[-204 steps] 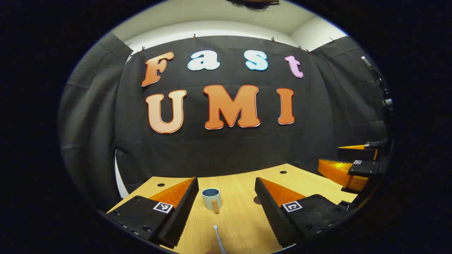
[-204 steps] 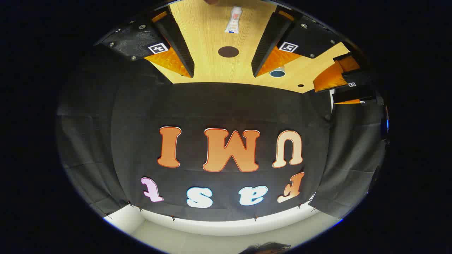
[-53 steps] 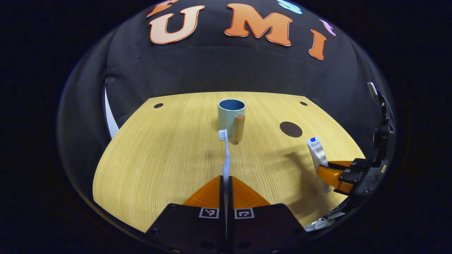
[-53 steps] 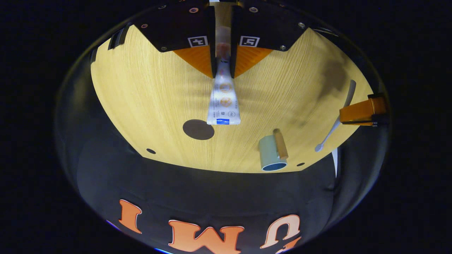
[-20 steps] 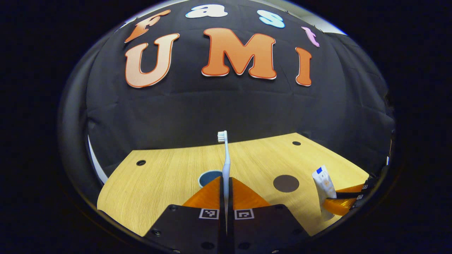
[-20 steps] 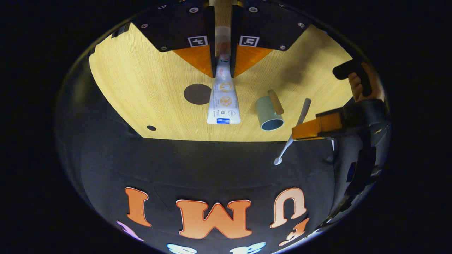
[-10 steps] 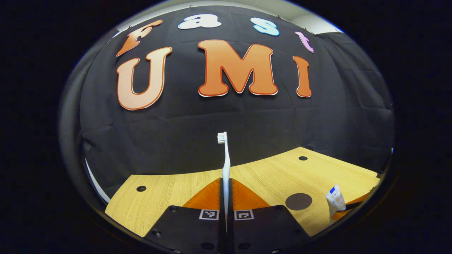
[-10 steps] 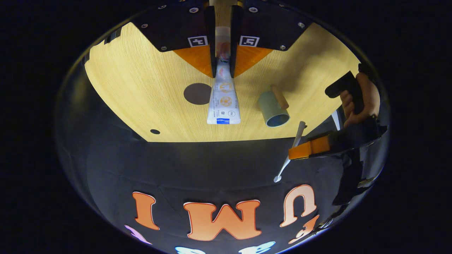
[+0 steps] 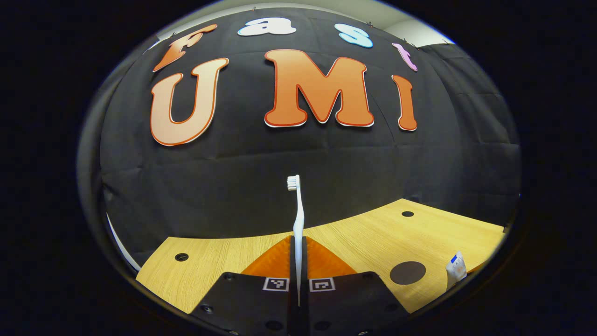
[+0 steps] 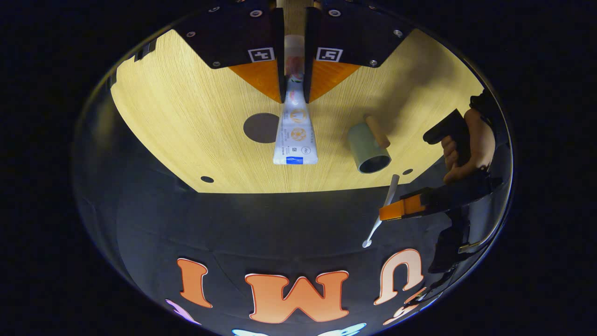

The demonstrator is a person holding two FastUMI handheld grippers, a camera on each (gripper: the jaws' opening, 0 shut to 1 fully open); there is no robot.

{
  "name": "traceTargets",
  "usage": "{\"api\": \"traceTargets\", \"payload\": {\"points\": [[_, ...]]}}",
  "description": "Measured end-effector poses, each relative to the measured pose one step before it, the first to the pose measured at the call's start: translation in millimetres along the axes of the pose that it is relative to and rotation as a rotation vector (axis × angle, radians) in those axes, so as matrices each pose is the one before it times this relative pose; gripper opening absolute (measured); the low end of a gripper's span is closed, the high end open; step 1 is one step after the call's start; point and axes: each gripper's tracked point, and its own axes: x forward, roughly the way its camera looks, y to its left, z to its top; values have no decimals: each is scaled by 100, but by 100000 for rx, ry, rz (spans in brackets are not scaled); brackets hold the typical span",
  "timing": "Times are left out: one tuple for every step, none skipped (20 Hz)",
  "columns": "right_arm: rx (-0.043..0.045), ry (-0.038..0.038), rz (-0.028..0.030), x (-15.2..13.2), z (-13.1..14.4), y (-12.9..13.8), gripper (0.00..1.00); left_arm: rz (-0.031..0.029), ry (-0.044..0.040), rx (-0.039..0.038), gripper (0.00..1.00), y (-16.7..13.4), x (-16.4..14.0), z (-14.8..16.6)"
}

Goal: Put the toothbrush and toothpaste on the desktop into the cup, then pick up the cup and place it on the coaster on the desktop.

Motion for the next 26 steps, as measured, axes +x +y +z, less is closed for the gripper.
{"api": "traceTargets", "payload": {"points": [[19,502,-138,120,-120,53,18,-110,452,-94,1,67,341,-422],[-81,163,-350,108,-52,-8,18,-345,952,-351,1,-84,453,-533],[-134,449,-145,111,-117,7,18,-199,1068,-554,1,-21,428,-552],[-128,413,-23,104,-46,23,18,112,735,-333,1,78,329,-492],[-163,473,-14,92,-90,33,18,-34,604,-528,1,67,331,-435],[-124,442,-88,74,-91,-45,18,202,932,-444,1,89,363,-436],[-46,241,-263,145,-107,-39,18,-216,1075,-514,1,-2,393,-580],[139,422,-175,136,-41,-23,18,151,1022,-329,1,43,187,-424],[162,323,-126,110,-58,15,18,-52,816,-250,1,39,202,-475],[39,461,-130,146,-125,18,18,128,538,-333,1,2,171,-262],[32,339,-2,136,-57,-29,18,-164,396,-439,1,37,76,-280],[-114,-10,34,155,-7,87,18,252,950,-71,1,60,124,-260],[-169,198,102,1,4,35,18,-224,774,-495,1,28,180,-485],[-136,457,201,149,-98,104,18,167,1042,-487,1,-13,125,-407],[6,90,212,114,-31,171,18,154,1017,-360,1,38,142,-525],[-59,-73,94,34,152,97,18,320,507,-77,1,162,149,-145],[2,-195,59,96,58,66,18,21,593,-384,1,76,19,-393],[-155,-341,17,24,47,19,18,651,461,6,1,119,-45,-171],[-170,-68,44,-15,3,37,18,297,-358,159,1,182,44,-21],[-174,507,74,113,-62,44,18,-15,-299,145,1,54,-43,9],[-220,575,-91,218,-206,-22,18,-302,-60,106,1,-59,-55,-189],[-67,213,-121,69,-47,-5,18,-867,-364,-471,2,-262,-300,126],[-87,189,11,95,-5,27,18,-172,-229,-465,4,16,-36,138],[37,-69,-93,97,108,-39,18,-335,-1137,-589,5,-149,68,131],[149,66,-72,-84,-35,38,18,-1078,150,-868,5,-251,-151,-108],[113,64,17,55,-57,12,18,291,1166,90,5,-4,41,-250]]}}
